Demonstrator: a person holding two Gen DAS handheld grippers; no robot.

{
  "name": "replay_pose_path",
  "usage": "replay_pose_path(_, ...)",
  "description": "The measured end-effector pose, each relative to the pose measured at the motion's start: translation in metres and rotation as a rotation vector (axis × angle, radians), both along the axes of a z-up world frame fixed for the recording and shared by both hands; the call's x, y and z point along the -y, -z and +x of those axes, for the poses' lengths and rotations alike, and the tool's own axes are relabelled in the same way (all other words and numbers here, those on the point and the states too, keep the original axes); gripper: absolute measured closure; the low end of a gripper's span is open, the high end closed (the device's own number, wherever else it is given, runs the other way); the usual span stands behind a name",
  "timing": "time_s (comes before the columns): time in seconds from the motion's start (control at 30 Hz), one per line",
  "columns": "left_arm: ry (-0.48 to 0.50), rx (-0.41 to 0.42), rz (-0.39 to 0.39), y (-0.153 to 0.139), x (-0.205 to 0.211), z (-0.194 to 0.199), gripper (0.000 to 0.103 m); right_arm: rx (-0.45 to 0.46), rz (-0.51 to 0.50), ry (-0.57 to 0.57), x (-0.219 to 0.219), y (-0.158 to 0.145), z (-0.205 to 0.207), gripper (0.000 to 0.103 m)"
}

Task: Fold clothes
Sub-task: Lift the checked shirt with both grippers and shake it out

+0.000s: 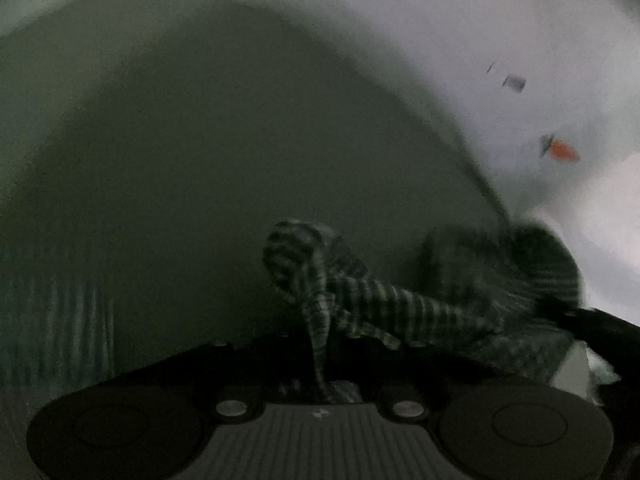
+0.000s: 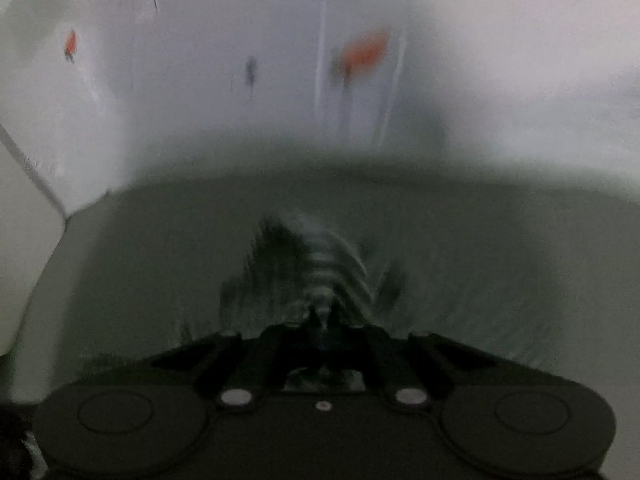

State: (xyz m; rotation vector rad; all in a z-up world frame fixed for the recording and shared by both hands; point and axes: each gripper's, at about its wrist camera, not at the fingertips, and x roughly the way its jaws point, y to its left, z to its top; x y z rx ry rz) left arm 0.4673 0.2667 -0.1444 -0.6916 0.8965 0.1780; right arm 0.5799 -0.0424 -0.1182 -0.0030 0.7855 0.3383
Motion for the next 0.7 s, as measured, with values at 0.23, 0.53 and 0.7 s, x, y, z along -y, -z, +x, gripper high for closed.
replay_pose_path(0.23, 0.004, 0.437, 0.153, -0.192, -0.02, 0.053, 0.099, 0.532, -0.058, 0.07, 0.05, -0.181, 0.01, 0.103)
replay_pose_path(0.53, 0.086, 1.146, 0.49, -0.478, 0.077, -0.094, 0.099, 1.107, 0.078, 0.137, 0.124, -0.358, -0.138, 0.102)
replay_pose_path(0.7, 0.121, 1.025, 0.539, -0.416, 0.116, -0.165, 0.098, 1.039, 0.19, 0.053, 0.179, -0.325, -0.221, 0.102)
